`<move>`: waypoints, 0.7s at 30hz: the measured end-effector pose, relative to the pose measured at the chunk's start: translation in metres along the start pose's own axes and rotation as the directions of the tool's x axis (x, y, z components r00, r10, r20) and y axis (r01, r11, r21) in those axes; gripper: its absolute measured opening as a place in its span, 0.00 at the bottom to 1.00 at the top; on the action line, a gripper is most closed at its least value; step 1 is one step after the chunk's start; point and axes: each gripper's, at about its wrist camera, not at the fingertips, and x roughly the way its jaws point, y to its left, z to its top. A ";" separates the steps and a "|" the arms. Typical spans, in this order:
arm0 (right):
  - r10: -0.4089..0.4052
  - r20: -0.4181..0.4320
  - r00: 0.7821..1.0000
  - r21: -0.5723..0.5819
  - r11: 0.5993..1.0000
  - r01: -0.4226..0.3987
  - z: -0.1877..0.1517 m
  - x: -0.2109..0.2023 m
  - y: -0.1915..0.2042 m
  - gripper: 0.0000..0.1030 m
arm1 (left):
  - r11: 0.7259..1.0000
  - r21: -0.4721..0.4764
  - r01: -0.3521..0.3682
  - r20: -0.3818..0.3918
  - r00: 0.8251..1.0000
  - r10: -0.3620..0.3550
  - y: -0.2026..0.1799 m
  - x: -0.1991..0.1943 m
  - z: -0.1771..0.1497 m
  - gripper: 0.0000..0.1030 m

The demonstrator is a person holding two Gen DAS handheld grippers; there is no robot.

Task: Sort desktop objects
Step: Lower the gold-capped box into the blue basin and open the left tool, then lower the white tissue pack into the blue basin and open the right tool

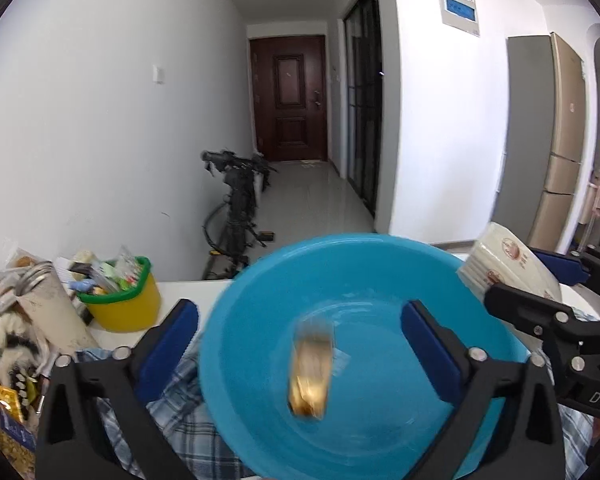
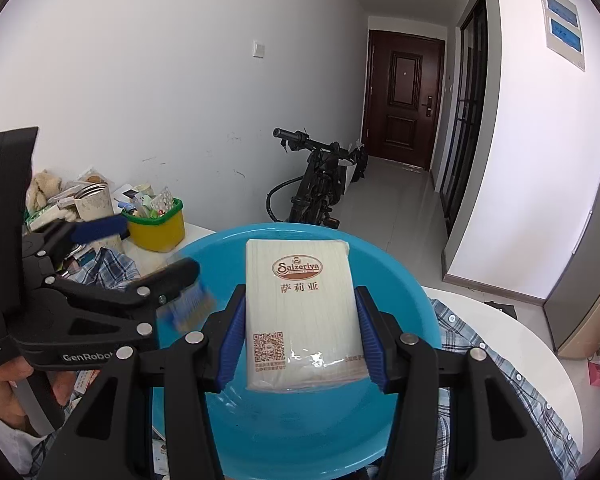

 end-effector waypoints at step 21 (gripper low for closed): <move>0.005 -0.005 1.000 0.000 1.000 -0.005 -0.001 0.002 0.000 0.48 | 0.999 0.018 -0.047 0.014 0.999 0.047 0.012 0.006 -0.006 1.00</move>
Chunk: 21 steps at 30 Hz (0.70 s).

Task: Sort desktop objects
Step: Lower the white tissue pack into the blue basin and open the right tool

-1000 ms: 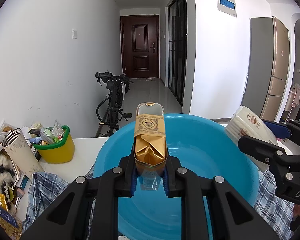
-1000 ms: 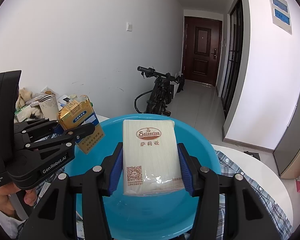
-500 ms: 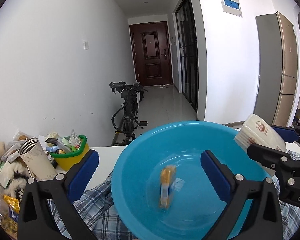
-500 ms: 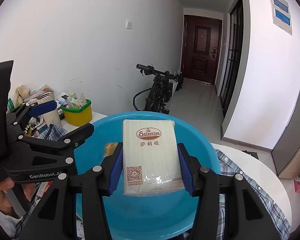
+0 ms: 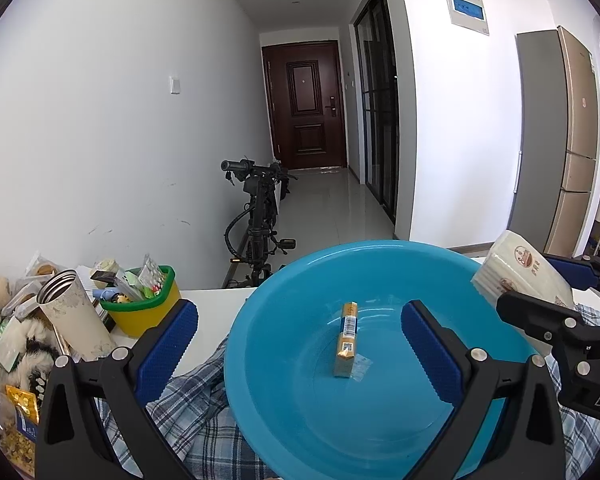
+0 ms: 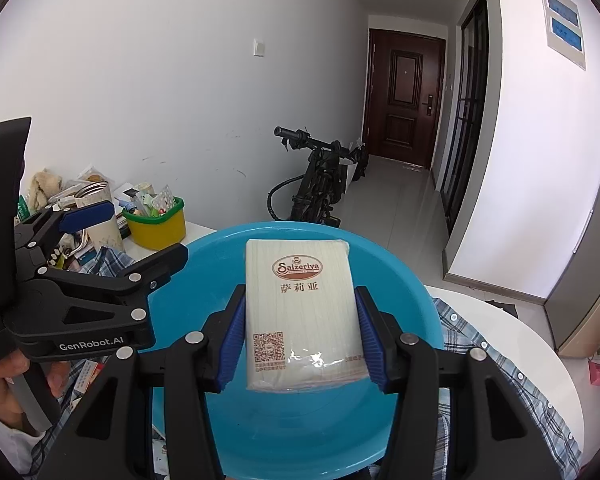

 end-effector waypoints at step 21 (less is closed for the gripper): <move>0.004 -0.004 1.000 -0.002 1.000 -0.004 0.000 -0.003 -0.006 0.48 | 0.999 -0.011 0.031 -0.013 0.999 -0.031 -0.008 -0.006 0.003 1.00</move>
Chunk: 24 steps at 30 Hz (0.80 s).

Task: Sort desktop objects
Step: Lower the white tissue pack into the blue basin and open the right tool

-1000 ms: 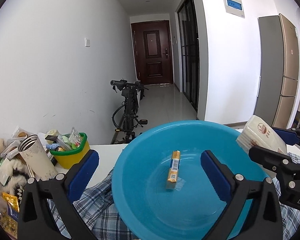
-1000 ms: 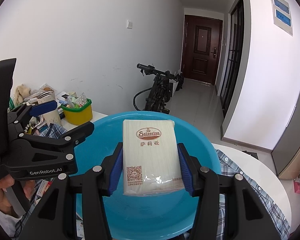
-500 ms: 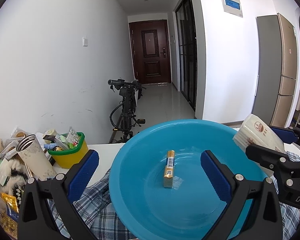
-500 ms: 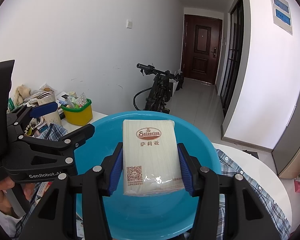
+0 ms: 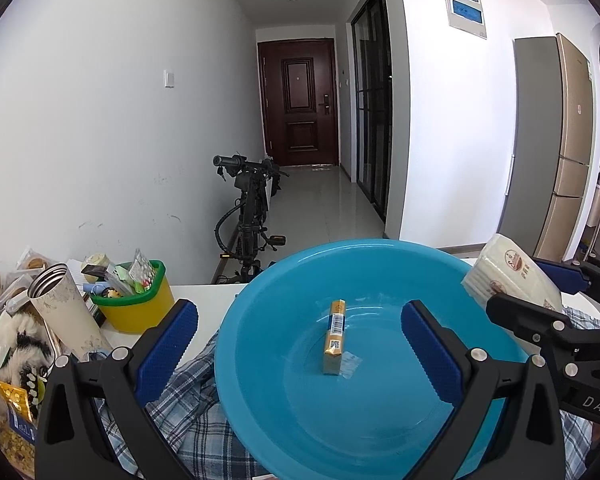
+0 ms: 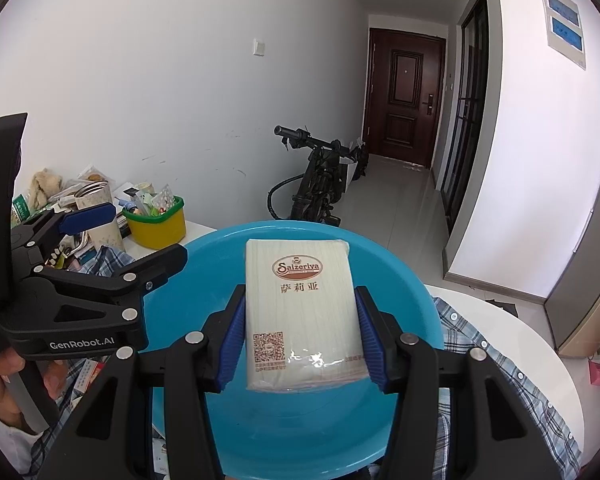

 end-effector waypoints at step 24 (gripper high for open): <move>0.010 -0.006 1.000 -0.010 1.000 -0.010 0.000 -0.004 0.001 0.48 | 1.000 -0.005 0.018 -0.005 1.000 -0.018 -0.009 -0.003 0.000 1.00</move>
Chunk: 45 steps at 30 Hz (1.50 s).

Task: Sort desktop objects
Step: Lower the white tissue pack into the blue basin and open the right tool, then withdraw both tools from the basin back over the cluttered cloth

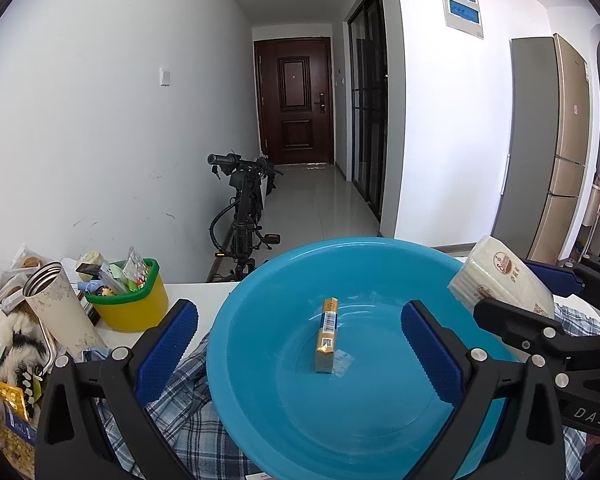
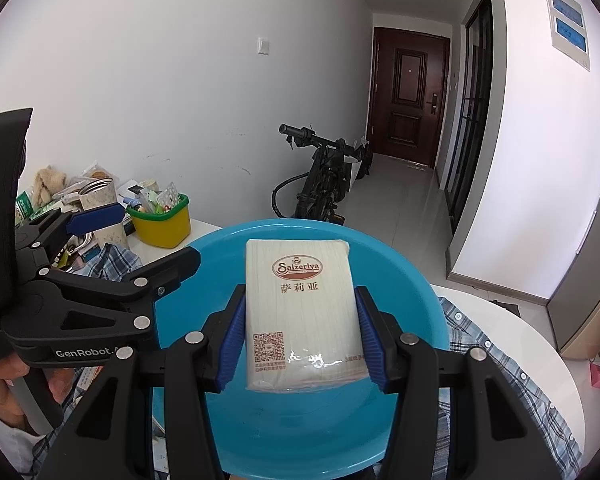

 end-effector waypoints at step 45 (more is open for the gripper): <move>-0.011 -0.017 1.000 0.071 0.997 0.012 -0.001 0.016 -0.014 1.00 | 1.000 -0.024 -0.003 0.012 1.000 0.004 0.006 -0.007 0.006 1.00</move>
